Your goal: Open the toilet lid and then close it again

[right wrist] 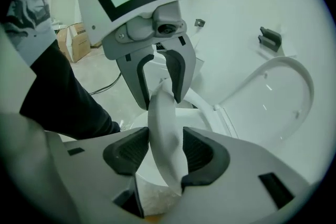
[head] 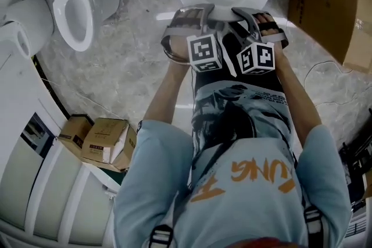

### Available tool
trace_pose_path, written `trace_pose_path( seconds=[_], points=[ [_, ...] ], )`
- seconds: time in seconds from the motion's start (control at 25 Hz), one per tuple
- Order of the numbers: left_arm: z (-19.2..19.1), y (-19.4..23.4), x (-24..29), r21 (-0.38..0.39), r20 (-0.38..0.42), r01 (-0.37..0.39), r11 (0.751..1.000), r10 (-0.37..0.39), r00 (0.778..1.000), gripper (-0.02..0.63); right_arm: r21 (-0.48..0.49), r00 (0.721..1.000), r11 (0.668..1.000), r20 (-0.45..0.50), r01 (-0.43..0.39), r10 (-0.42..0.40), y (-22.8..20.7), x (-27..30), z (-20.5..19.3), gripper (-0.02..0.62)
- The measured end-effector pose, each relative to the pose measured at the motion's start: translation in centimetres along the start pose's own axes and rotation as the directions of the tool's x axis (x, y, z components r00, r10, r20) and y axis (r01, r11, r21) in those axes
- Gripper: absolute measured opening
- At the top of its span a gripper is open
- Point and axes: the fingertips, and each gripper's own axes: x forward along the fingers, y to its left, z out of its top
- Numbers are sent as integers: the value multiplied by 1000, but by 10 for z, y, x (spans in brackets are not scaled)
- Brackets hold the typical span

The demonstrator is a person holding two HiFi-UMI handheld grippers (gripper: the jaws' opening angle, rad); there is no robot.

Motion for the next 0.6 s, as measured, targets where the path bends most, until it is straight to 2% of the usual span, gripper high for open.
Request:
trace_pose_path(
  seconds=[0.28,0.48,0.6],
  points=[
    [16,50,-42,-51,32,-84,995,86,996,230,20,995,995,26,94,-94,-51,-34,27,210],
    [30,83,-69,-199,82,-120,973,139,987,225,40,986,987,44,158,-160,-86,-57,43,195],
    [35,101,-83,-241,88,-152,958,178,980,225,40,982,982,46,182,-184,-104,-68,52,195]
  ],
)
